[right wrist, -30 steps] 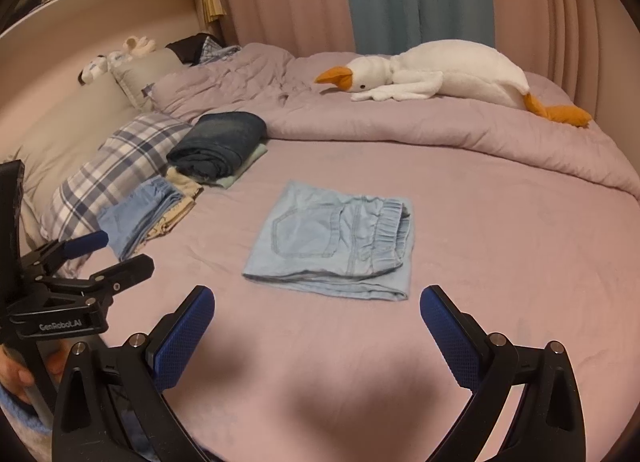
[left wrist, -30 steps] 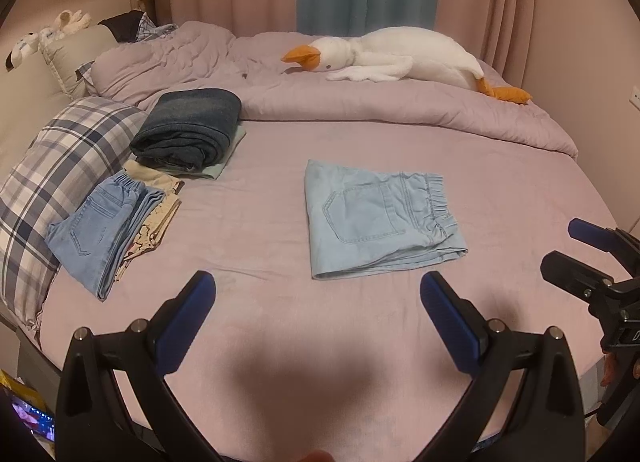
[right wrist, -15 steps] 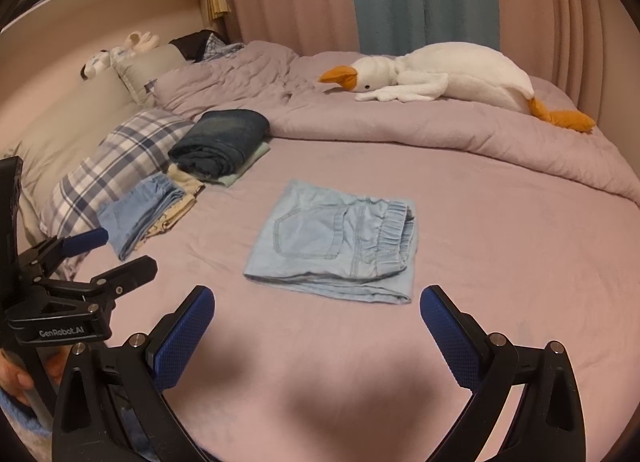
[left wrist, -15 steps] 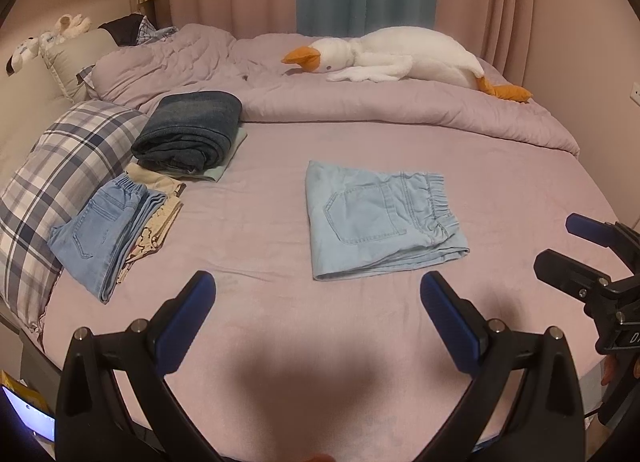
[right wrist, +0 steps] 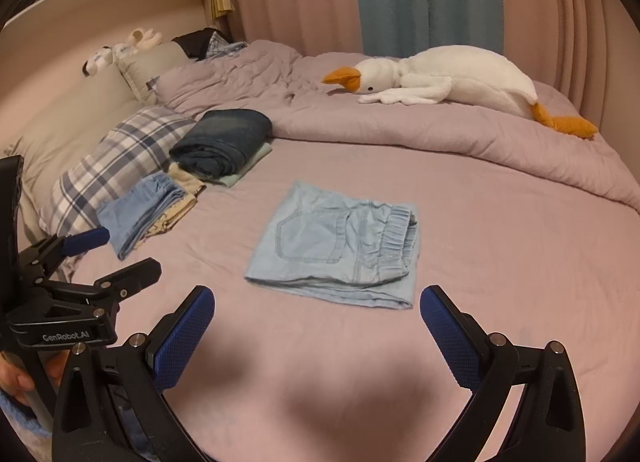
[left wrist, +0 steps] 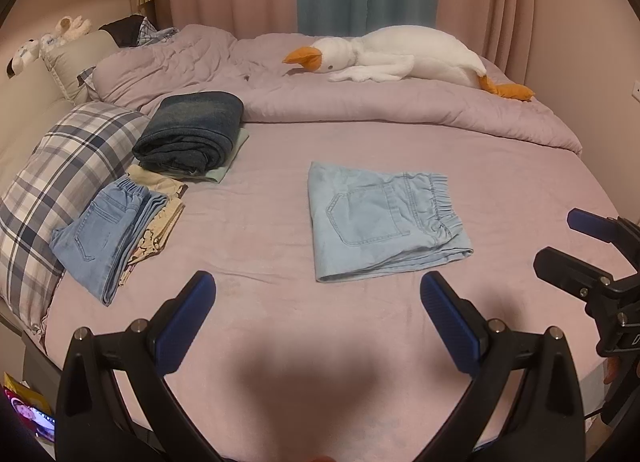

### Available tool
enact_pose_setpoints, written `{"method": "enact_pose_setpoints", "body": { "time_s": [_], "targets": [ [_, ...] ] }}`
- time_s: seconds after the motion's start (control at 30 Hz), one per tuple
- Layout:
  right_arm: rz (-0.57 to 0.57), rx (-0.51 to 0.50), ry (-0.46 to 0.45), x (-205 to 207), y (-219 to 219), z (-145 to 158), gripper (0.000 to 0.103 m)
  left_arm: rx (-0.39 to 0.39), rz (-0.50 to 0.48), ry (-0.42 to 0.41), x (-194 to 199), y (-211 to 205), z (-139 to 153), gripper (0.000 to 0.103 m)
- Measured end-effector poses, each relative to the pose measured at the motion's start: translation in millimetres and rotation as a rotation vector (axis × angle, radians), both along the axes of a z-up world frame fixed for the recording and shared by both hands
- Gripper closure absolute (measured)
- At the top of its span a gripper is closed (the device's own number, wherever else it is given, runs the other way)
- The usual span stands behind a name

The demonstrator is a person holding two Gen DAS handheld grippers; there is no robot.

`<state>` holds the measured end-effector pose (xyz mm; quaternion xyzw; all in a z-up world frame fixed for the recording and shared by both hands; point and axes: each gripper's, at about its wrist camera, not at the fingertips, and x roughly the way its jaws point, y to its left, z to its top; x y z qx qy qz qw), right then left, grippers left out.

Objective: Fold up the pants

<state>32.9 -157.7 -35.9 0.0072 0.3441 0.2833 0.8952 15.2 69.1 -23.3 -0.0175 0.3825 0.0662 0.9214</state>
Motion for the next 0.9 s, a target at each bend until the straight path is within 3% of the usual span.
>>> {"method": "enact_pose_setpoints", "body": {
  "time_s": [0.9],
  "targets": [
    [-0.001, -0.002, -0.001, -1.2, 3.3, 0.0, 0.001, -0.002, 0.002, 0.008, 1.4, 4.3, -3.2, 0.001]
  ]
}}
